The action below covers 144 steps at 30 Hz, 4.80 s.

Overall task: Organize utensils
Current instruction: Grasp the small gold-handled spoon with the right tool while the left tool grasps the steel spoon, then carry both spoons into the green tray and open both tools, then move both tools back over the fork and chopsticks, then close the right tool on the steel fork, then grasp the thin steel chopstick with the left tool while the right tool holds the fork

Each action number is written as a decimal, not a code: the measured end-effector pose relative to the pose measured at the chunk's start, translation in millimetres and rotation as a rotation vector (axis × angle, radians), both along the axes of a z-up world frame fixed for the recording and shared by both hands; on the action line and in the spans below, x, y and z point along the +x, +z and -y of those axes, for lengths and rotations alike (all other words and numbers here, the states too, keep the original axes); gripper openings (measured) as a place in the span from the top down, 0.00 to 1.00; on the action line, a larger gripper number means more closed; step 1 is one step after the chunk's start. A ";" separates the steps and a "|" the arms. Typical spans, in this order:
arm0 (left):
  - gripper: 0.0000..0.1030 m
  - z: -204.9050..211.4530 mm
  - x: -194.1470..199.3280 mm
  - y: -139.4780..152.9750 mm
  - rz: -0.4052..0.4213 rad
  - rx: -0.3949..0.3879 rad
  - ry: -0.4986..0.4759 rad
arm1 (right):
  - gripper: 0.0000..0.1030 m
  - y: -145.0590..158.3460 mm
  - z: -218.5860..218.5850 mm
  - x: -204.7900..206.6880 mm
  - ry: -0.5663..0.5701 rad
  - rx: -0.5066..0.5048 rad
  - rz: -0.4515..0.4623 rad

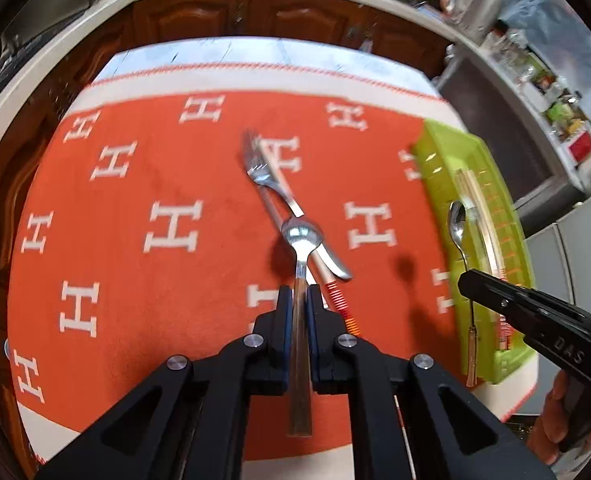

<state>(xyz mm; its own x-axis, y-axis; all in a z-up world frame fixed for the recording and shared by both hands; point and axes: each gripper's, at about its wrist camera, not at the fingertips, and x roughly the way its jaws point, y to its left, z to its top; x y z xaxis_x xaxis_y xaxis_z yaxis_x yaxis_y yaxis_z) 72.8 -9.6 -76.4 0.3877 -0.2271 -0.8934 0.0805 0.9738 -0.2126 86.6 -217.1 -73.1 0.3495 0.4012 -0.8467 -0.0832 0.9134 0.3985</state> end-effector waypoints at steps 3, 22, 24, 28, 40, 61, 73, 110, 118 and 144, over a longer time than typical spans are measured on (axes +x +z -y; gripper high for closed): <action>0.96 10.1 -0.7 11.5 0.020 -0.026 -0.030 | 0.96 10.7 19.0 -5.9 -0.037 -0.008 0.017; 0.96 131.1 12.1 62.0 0.148 -0.061 -0.252 | 0.96 8.1 110.6 -2.4 -0.198 -0.123 0.008; 0.96 149.0 16.8 55.4 0.136 -0.059 -0.268 | 0.96 0.9 116.8 4.3 -0.193 -0.119 -0.009; 0.96 169.5 22.3 34.3 0.102 -0.037 -0.278 | 0.96 -15.4 116.9 16.4 -0.162 -0.096 -0.045; 0.67 165.1 7.8 17.4 0.012 -0.048 -0.342 | 0.80 -49.8 109.7 16.4 -0.136 -0.041 -0.129; 0.46 12.7 8.3 40.3 0.044 0.072 -0.079 | 0.80 28.4 25.7 -3.2 0.011 -0.031 0.011; 0.32 -48.9 18.0 11.5 0.038 0.186 0.064 | 0.79 -0.1 -80.3 45.3 0.190 -0.116 0.010; 0.32 -82.1 46.6 -46.8 -0.078 0.018 0.091 | 0.94 -69.4 -126.3 107.3 0.197 -0.212 0.002; 0.32 -43.3 57.5 -54.4 -0.108 0.010 0.017 | 0.94 -75.9 -110.3 98.9 0.197 -0.175 -0.033; 0.97 -12.3 49.1 -45.6 -0.045 0.054 0.008 | 0.96 -40.0 -73.9 73.3 0.154 -0.031 0.049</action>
